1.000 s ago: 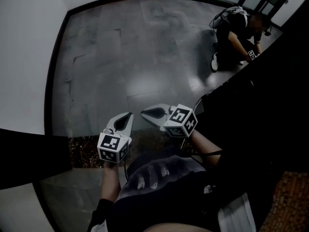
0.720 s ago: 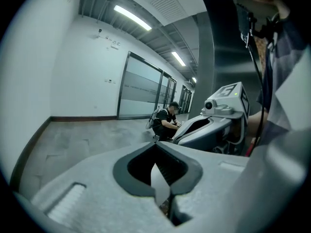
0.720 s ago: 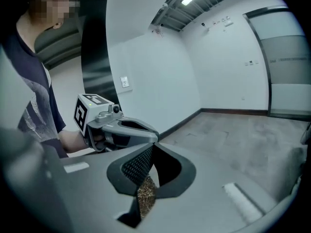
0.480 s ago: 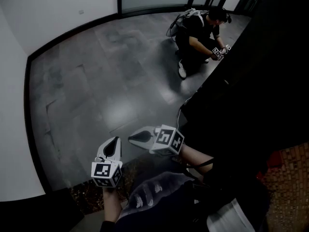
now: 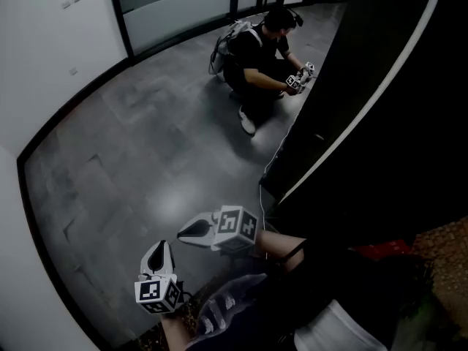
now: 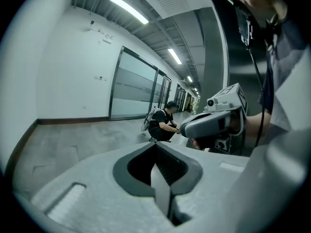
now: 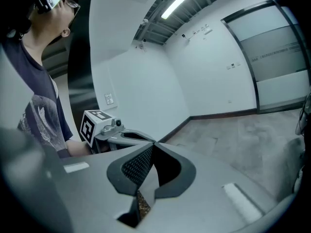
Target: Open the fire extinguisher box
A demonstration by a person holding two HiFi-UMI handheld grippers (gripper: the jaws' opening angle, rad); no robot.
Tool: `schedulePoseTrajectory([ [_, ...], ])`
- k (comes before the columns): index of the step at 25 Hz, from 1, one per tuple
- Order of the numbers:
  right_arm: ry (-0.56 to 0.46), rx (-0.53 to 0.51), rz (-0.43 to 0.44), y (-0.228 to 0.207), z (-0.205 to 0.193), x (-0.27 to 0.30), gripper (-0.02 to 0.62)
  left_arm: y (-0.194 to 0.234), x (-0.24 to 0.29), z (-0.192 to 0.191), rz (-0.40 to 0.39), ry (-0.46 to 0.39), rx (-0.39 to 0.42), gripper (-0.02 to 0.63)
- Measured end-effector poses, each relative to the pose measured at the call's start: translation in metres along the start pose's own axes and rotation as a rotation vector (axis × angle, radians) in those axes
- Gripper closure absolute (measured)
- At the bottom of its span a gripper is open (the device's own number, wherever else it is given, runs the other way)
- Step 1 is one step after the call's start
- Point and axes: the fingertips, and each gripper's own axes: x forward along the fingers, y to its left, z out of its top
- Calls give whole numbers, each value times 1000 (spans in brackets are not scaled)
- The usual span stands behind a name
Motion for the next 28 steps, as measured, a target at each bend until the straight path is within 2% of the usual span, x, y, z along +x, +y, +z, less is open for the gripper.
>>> schedulePoseTrajectory([
  [8, -10, 43, -10, -88, 24, -31, 594, 15, 82, 56, -1, -19, -9, 604],
  [10, -12, 46, -8, -102, 34, -29, 594, 19, 94, 69, -28, -33, 4, 604],
  [14, -8, 53, -13, -117, 45, -10, 594, 41, 104, 76, -66, -16, 10, 604],
  [19, -21, 68, -86, -141, 64, 25, 594, 93, 109, 84, -94, -38, 36, 604],
  [25, -41, 42, -135, -148, 96, 77, 594, 153, 109, 109, -160, -98, 18, 604],
  [28, -43, 31, -141, -145, 106, 91, 594, 170, 111, 111, -178, -101, -40, 604],
])
